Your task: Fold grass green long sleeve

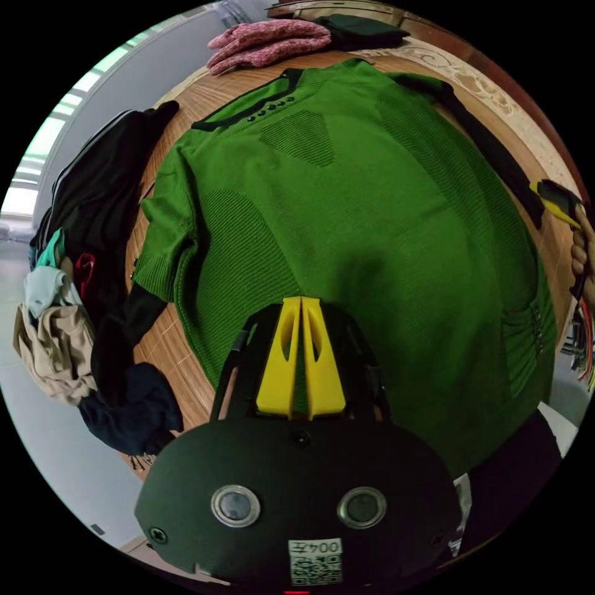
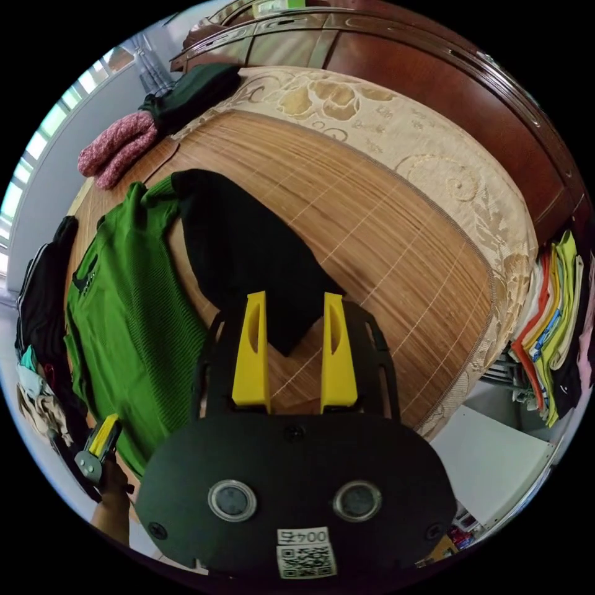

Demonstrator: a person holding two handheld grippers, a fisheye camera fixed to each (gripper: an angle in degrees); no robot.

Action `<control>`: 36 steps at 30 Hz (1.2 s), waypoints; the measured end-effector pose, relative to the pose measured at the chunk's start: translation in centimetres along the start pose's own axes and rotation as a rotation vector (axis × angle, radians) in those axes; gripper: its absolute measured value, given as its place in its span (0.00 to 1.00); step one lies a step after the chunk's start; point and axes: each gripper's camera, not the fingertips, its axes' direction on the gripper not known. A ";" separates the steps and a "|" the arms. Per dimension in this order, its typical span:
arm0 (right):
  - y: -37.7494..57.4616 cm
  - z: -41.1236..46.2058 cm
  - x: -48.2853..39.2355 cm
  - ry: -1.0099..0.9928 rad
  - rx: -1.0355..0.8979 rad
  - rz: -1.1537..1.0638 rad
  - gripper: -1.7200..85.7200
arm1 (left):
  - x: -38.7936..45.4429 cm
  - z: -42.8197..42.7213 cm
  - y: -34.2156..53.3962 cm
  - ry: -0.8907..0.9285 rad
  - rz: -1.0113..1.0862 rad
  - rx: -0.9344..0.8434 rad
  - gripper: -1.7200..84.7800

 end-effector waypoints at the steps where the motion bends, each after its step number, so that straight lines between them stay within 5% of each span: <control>1: 0.5 0.5 -0.7 0.009 -0.029 -0.009 0.15 | 0.0 0.1 0.0 0.001 0.000 0.008 0.02; 11: 0.6 -0.6 -4.0 0.119 -0.087 -0.247 0.06 | -0.4 1.2 -0.6 0.070 -0.075 0.008 0.02; 23: -12.9 -10.0 -3.4 0.559 0.215 -0.615 0.06 | -0.4 3.0 -1.6 0.121 -0.081 0.000 0.02; 36: -16.7 -0.6 -0.8 0.687 -0.159 -0.497 0.12 | 0.5 5.3 -2.3 0.124 -0.077 0.009 0.02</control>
